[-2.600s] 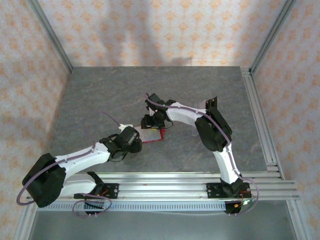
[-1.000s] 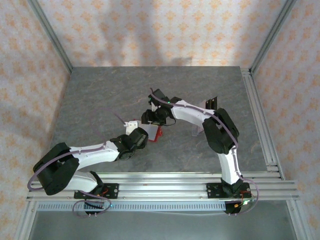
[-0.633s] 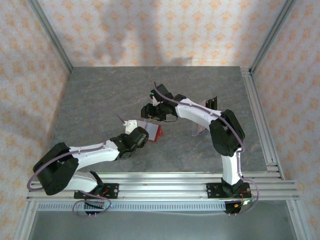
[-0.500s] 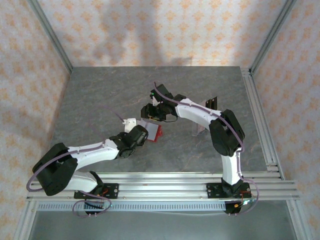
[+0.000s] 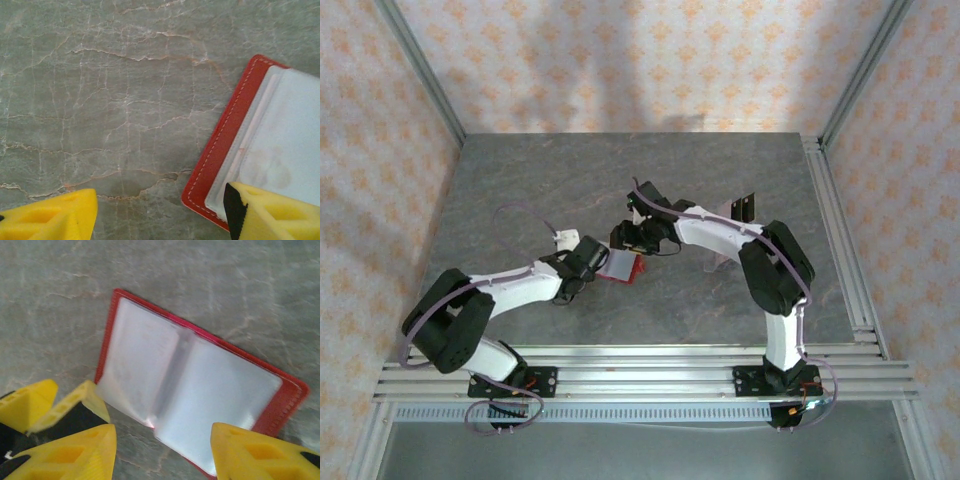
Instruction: Put the credit cards into the card holder
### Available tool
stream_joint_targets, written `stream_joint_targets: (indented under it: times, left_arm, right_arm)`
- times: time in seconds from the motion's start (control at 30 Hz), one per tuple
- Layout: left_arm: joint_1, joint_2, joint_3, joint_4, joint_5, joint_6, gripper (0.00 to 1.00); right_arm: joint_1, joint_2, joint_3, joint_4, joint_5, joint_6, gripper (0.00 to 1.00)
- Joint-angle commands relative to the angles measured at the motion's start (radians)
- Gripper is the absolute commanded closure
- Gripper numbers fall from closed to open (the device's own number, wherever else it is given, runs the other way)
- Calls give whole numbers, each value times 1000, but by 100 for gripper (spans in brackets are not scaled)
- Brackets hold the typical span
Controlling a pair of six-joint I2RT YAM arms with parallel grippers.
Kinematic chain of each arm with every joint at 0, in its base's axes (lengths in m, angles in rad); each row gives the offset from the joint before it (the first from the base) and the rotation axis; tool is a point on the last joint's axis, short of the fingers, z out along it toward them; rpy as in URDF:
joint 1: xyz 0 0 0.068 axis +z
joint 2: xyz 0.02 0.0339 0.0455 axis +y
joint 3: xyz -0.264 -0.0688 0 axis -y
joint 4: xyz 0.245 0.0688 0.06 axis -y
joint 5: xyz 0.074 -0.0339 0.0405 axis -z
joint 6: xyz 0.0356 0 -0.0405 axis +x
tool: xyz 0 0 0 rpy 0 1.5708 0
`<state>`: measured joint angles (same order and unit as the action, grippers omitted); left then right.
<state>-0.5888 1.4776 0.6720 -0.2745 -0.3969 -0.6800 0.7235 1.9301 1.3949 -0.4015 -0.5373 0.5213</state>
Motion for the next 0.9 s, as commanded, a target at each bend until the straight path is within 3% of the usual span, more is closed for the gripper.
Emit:
stream_joint_targets:
  times: [0.0, 0.2, 0.57, 0.73, 0.87]
  left_arm:
    - [9, 26, 30, -50, -21, 12, 31]
    - [11, 49, 34, -49, -25, 11, 31]
    - [14, 52, 29, -55, -30, 10, 31]
    - [13, 13, 32, -76, -20, 7, 31]
    - [14, -58, 33, -107, -6, -1, 31]
  right_arm:
    - [3, -96, -42, -43, 110, -33, 48]
    - [13, -150, -114, -110, 239, -66, 47]
    - [53, -90, -128, -134, 266, -71, 49]
    - [53, -84, -145, -138, 319, -85, 61]
    - [37, -81, -132, -147, 339, -111, 85]
